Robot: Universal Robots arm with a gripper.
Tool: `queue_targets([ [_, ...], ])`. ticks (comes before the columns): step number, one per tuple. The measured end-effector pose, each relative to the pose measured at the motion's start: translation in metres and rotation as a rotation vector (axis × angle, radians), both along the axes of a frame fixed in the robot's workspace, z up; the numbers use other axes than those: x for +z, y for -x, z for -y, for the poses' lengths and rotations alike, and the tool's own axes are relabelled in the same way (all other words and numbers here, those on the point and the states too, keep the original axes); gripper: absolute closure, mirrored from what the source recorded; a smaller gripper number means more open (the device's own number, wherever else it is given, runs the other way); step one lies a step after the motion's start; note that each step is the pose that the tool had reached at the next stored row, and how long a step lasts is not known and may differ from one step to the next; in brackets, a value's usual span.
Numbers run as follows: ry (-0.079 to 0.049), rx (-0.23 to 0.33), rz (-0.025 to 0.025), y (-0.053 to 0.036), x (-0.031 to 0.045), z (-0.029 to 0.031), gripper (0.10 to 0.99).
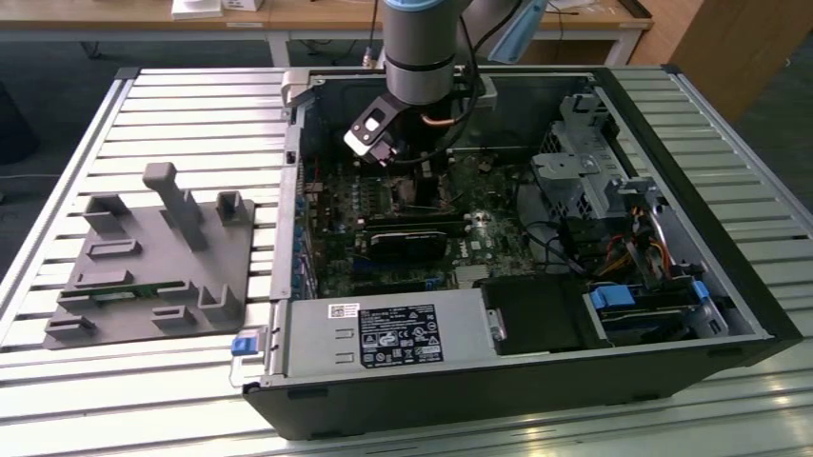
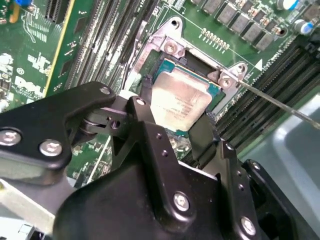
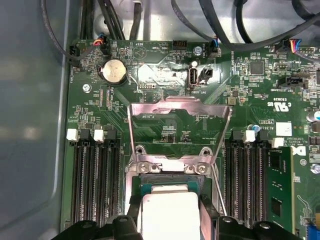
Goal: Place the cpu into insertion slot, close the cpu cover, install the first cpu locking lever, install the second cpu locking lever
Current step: 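Place the cpu into insertion slot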
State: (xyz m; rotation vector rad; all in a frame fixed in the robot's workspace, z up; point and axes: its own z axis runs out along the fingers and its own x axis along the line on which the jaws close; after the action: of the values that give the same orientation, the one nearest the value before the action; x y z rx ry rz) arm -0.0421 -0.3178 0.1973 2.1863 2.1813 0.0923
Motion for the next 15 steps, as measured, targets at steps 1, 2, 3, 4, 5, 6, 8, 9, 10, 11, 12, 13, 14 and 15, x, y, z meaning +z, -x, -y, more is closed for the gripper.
queue_targets([
  [1,0.001,-0.004,-0.0005,-0.0004,-0.0001,-0.0001,0.545],
  [2,0.002,-0.012,-0.0008,-0.0005,0.0,-0.0001,0.545],
  [3,0.003,-0.022,-0.001,-0.0005,0.0,-0.0001,0.545],
  [4,0.003,-0.028,-0.001,-0.0007,0.0,0.0,0.545],
  [5,0.003,-0.031,-0.001,-0.001,-0.0001,0.0,0.545],
  [6,0.004,-0.033,-0.0008,-0.0013,-0.0002,-0.0001,0.545],
  [8,0.006,-0.036,-0.001,-0.002,-0.0001,0.0,0.545],
  [9,0.006,-0.037,-0.001,-0.0021,-0.0001,0.0,0.545],
  [10,0.006,-0.037,-0.0011,-0.0022,-0.0002,0.0,0.545],
  [11,0.006,-0.038,-0.001,-0.0024,-0.0004,-0.0001,0.545],
  [12,0.006,-0.039,-0.001,-0.0026,-0.0006,-0.0001,0.545],
  [13,0.006,-0.039,-0.0009,-0.0027,-0.0009,-0.0001,0.545],
  [14,0.006,-0.04,-0.0009,-0.0027,-0.0012,-0.0001,0.545],
  [15,0.006,-0.04,-0.0009,-0.0028,-0.0014,-0.0001,0.545],
])
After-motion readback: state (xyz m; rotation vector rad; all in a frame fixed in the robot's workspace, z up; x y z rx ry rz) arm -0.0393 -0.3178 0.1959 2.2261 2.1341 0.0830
